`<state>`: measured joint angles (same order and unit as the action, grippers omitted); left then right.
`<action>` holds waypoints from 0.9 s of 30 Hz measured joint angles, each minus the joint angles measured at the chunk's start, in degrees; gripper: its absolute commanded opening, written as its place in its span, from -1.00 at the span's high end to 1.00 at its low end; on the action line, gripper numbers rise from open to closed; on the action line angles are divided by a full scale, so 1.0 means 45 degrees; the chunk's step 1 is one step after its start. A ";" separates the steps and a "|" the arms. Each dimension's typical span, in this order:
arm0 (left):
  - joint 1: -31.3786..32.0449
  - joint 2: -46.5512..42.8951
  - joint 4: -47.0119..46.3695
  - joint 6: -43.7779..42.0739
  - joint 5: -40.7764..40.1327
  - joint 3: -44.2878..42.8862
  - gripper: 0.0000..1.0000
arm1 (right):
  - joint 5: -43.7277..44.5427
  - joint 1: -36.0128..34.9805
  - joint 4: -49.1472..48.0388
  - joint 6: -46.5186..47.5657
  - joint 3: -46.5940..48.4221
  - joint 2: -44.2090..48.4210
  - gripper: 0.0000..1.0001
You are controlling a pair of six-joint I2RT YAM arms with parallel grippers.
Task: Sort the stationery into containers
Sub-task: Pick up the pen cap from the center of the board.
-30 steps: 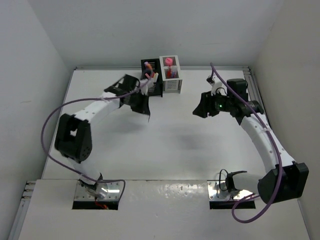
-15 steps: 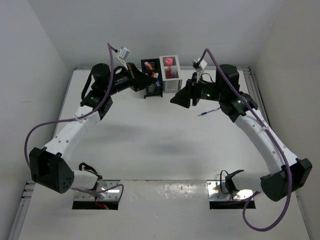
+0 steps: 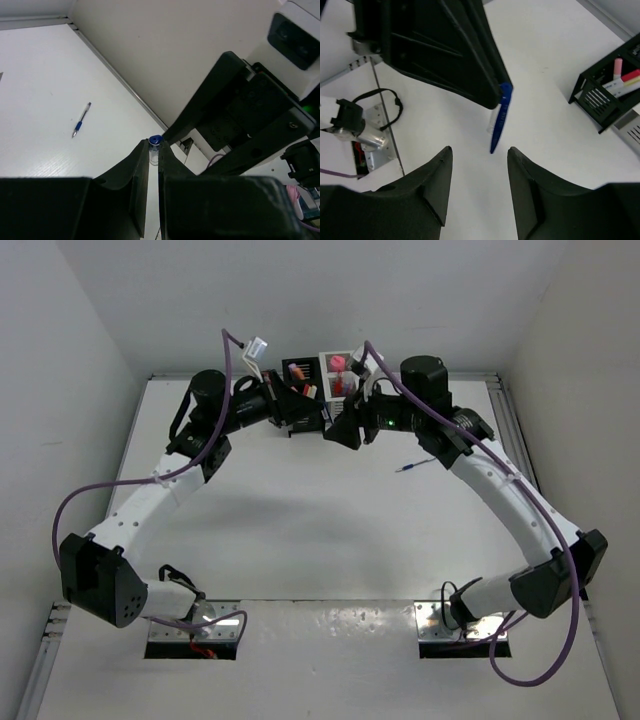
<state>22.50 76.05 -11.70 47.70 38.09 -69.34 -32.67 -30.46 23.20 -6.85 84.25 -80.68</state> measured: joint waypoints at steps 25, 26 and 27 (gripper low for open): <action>0.0335 0.0000 0.0063 0.0010 0.0398 0.0092 1.00 | 0.0345 0.0049 0.1171 0.0937 0.1044 -0.0865 0.30; 0.0340 0.0000 0.0063 0.0015 0.0408 0.0092 1.00 | 0.0325 0.0049 0.1195 0.0937 0.1049 -0.0928 0.41; 0.0340 0.0000 0.0063 0.0015 0.0408 0.0092 1.00 | 0.0282 0.0049 0.1214 0.0981 0.1049 -0.0967 0.61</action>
<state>24.03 76.05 -11.42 47.77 39.92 -68.93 -31.40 -30.24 28.67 -2.44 88.97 -85.03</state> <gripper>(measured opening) 0.154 0.329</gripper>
